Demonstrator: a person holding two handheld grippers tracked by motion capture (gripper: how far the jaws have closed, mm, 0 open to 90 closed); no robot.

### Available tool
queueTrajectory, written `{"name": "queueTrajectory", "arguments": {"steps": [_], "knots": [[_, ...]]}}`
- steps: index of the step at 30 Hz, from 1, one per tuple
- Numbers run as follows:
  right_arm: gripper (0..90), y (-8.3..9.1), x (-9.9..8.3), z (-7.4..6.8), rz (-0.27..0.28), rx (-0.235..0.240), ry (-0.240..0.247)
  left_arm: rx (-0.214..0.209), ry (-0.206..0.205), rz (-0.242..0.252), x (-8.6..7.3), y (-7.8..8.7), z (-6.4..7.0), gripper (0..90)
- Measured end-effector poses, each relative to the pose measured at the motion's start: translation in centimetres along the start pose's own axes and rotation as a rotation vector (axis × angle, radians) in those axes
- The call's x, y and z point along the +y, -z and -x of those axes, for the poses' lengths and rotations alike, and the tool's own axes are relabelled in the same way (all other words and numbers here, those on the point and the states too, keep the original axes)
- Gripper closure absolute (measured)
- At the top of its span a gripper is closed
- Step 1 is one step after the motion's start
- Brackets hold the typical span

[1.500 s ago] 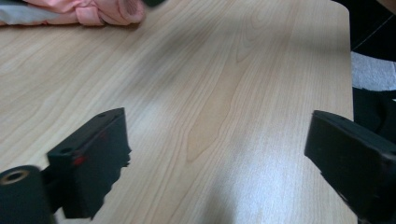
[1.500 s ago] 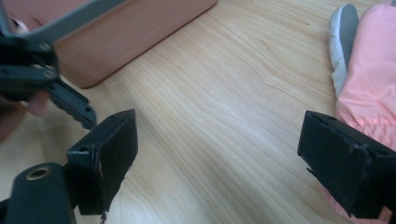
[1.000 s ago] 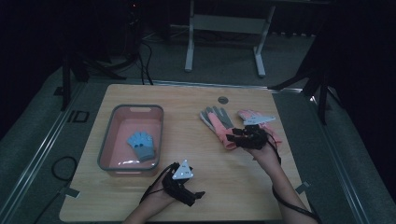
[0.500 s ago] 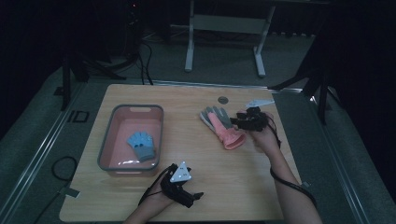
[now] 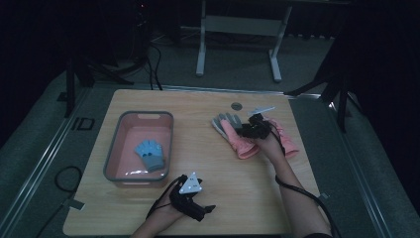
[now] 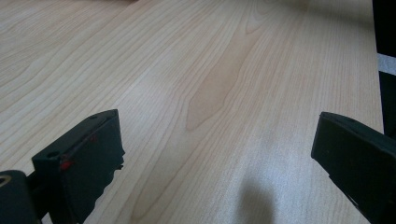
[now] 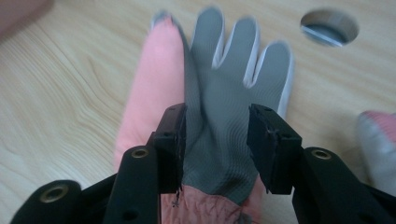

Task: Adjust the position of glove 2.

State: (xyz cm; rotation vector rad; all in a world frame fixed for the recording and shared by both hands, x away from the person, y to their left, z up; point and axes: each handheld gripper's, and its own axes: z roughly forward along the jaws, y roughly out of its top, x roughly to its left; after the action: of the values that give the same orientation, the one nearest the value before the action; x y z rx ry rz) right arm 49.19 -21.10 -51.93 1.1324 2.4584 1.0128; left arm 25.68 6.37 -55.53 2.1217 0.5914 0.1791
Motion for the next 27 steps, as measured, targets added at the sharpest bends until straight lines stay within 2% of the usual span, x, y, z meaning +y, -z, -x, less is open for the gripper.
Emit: {"name": "queueTrajectory", "arguments": {"steps": [3, 6, 7, 8, 10, 11, 14, 16, 17, 19, 23, 27], "knots": [[62.0, -0.8, -0.2, 0.1, -0.031, -0.012, -0.026, 0.003, 0.001, -0.002, -0.1, 0.0, 0.0, 2.4], [64.4, -1.1, -0.1, 0.0, -0.043, -0.017, -0.023, 0.000, 0.008, 0.002, -0.1, 0.1, -0.1, 2.5], [68.8, -1.1, 0.0, 0.0, -0.052, -0.037, -0.013, 0.000, 0.007, 0.002, -0.1, 0.1, -0.1, 2.5], [69.4, -1.2, 0.0, 0.0, -0.055, -0.044, -0.004, 0.001, 0.009, 0.004, -0.1, 0.2, -0.1, 2.4], [72.0, -1.4, -0.2, -0.3, -0.051, -0.052, 0.003, 0.003, 0.011, 0.004, -0.2, 0.2, -0.2, 2.4], [73.6, -1.5, -0.4, -0.4, -0.045, -0.063, 0.024, 0.002, 0.012, 0.005, -0.2, 0.2, -0.2, 2.5], [82.8, -1.4, -0.6, -0.7, -0.033, -0.078, 0.030, 0.000, 0.015, 0.011, -0.1, 0.2, -0.2, 2.4], [82.8, -1.3, -0.6, -0.9, -0.033, -0.084, 0.028, 0.000, 0.015, 0.011, -0.1, 0.2, -0.2, 2.5], [87.3, -1.1, -0.5, -1.3, -0.025, -0.097, -0.011, 0.002, 0.016, 0.012, -0.2, 0.2, -0.2, 2.4], [88.0, -0.5, -0.2, -1.6, -0.011, -0.091, -0.051, 0.004, 0.017, 0.013, -0.2, 0.2, -0.2, 2.4], [88.3, 1.1, 0.0, -2.7, 0.006, -0.125, -0.146, 0.008, 0.022, 0.020, -0.2, 0.4, -0.3, 2.5], [88.3, 3.5, 0.1, -4.2, 0.064, -0.138, -0.219, 0.017, 0.020, 0.020, -0.2, 0.4, -0.4, 2.4]]}}
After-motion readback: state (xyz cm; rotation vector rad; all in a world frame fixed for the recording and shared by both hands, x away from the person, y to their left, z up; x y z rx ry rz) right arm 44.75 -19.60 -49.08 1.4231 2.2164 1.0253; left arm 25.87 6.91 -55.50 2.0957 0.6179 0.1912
